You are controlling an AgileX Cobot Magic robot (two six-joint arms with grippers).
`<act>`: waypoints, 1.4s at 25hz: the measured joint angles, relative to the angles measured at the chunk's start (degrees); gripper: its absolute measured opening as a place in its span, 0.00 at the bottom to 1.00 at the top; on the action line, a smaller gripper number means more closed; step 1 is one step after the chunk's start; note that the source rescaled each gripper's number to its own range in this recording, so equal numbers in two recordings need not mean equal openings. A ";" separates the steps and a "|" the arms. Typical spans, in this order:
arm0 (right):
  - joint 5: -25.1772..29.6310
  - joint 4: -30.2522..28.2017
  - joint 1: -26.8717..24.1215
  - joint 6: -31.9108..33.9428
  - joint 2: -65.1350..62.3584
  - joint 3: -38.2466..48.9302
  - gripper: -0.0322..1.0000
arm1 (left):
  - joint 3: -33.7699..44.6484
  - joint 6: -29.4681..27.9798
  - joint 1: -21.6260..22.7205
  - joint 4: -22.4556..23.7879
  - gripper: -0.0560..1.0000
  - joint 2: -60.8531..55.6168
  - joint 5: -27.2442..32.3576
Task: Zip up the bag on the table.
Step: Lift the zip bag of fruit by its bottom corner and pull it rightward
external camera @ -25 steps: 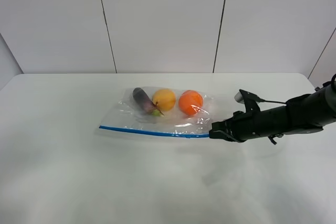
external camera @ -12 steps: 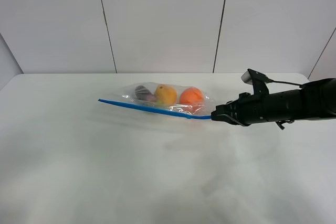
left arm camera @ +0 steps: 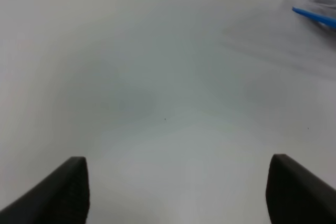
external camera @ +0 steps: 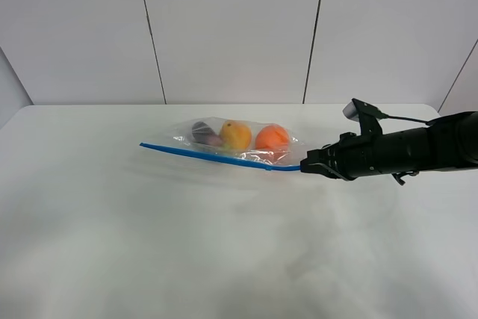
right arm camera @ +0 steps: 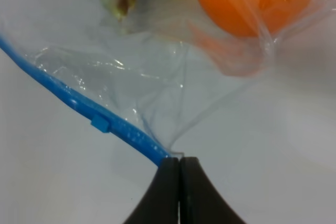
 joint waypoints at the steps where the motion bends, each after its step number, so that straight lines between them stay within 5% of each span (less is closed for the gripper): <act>1: 0.00 0.00 0.00 0.00 -0.19 0.00 0.03 | 0.00 0.00 0.00 0.00 1.00 0.00 0.00; 35: -1.81 -5.12 0.00 2.70 -5.80 0.00 0.03 | -0.37 0.62 0.00 0.00 1.00 0.00 -0.90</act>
